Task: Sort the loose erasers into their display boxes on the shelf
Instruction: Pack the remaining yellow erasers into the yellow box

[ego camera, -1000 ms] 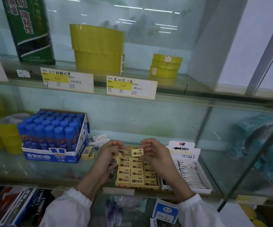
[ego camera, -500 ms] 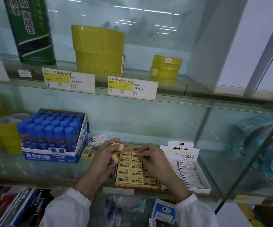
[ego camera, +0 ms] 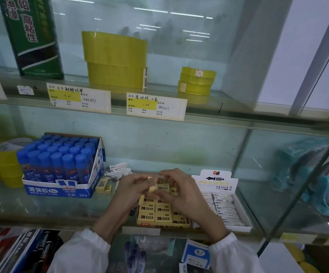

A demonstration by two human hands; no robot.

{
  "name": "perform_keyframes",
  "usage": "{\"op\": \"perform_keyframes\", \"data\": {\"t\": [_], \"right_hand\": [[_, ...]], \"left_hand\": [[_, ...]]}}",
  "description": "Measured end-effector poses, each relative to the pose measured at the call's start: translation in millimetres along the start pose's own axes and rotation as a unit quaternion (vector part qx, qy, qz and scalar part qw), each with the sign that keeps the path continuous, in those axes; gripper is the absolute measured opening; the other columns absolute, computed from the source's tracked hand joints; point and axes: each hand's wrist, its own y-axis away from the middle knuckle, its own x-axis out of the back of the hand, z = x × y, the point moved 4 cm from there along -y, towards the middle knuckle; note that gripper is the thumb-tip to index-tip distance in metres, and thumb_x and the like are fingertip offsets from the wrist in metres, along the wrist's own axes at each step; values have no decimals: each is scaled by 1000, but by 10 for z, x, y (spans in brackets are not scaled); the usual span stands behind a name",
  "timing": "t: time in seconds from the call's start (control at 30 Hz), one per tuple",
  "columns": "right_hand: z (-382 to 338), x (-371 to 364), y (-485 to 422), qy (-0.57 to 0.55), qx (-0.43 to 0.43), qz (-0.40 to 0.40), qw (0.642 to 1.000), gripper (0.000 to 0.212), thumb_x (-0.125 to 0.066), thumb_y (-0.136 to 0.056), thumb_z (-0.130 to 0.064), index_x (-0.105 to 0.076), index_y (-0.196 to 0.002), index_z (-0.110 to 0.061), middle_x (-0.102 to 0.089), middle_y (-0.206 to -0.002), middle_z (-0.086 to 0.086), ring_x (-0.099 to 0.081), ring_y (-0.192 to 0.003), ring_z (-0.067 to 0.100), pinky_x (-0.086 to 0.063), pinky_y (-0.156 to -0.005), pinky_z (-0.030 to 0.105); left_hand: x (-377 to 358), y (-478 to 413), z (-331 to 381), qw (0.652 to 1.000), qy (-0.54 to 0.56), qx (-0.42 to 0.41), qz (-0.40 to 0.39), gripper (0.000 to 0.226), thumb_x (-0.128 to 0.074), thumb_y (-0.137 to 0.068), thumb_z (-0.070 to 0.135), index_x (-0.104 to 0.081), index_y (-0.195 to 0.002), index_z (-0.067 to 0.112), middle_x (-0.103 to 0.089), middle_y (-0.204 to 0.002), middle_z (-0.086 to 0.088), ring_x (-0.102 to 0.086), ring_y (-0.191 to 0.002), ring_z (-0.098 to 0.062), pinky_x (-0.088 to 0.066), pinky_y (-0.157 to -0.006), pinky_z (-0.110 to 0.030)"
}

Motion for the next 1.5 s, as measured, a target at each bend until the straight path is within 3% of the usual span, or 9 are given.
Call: {"op": "perform_keyframes", "data": {"t": [0.17, 0.27, 0.47, 0.67, 0.9, 1.03, 1.17, 1.33, 1.5], "right_hand": [[26, -31, -13, -11, -11, -21, 1000, 44, -72, -78, -44, -66, -119, -32, -60, -102, -15, -52, -93, -6, -47, -79, 15], [38, -34, -10, -11, -6, -14, 1000, 39, -66, -82, -45, -68, -118, -28, -60, -100, -12, -53, -92, -3, -45, -78, 13], [45, -31, -6, -27, -31, -4, 999, 20, -49, -100, -27, -66, -102, -17, -60, -91, -8, -56, -82, 3, -45, -71, 20], [34, -18, 10, -136, -63, -23, 988, 19, -73, -86, -25, -70, -104, -23, -71, -90, -9, -66, -84, 9, -56, -71, 25], [108, -3, -8, -155, -88, -15, 984, 23, -67, -89, -5, -72, -99, -25, -74, -87, -7, -69, -80, 10, -58, -76, 29], [78, -60, 2, -71, -79, -67, 992, 20, -70, -88, -21, -69, -108, -24, -71, -101, -10, -61, -81, 2, -51, -73, 19], [26, -57, -5, -22, -61, -85, 994, 31, -69, -88, -25, -66, -118, -25, -67, -99, -10, -56, -79, 4, -46, -72, 21], [5, -54, -6, 18, -26, -141, 989, 51, -62, -88, -17, -54, -137, -31, -61, -96, -3, -52, -88, 11, -46, -78, 30], [22, 19, -2, 19, -43, -168, 985, 27, -67, -82, -20, -66, -109, -26, -62, -90, -3, -55, -79, 11, -49, -72, 35]], "left_hand": [[13, -9, -22, 1000, -5, -7, -3, 26, -57, -99, 32, -79, -102, 19, -80, -91, -14, -75, -72, -32, -52, -73, -40], [0, 7, 7, 999, -25, -15, -22, 28, -51, -102, 31, -75, -115, 22, -80, -97, -8, -76, -91, -30, -57, -71, -33], [-50, 55, 41, 998, -59, 5, -34, 31, -50, -103, 32, -75, -108, 15, -81, -93, -5, -78, -84, -26, -50, -78, -34], [-45, 30, 48, 998, -65, -6, -13, 22, -61, -97, 17, -75, -103, 0, -78, -79, -16, -77, -69, -27, -52, -48, -20], [12, -41, -35, 997, -75, 7, 6, 26, -57, -100, 29, -78, -96, 14, -75, -72, -13, -62, -51, -17, -33, -57, -28], [34, -49, -34, 1000, -13, 6, 13, 25, -48, -103, 30, -69, -114, 21, -66, -66, -9, -53, -50, -19, -41, -57, -27], [109, -99, -64, 996, 76, 1, 42, 29, -48, -102, 34, -68, -111, 14, -60, -66, -5, -50, -49, -16, -26, -39, -19], [171, -151, -105, 971, 234, 2, 43, 35, -41, -74, 0, -63, -102, 0, -61, -85, -15, -46, -60, -20, -37, -50, -27], [149, -159, -124, 973, 226, 12, 41, 45, -32, -62, -12, -56, -97, 3, -63, -101, -17, -57, -80, -22, -43, -71, -33]]}}
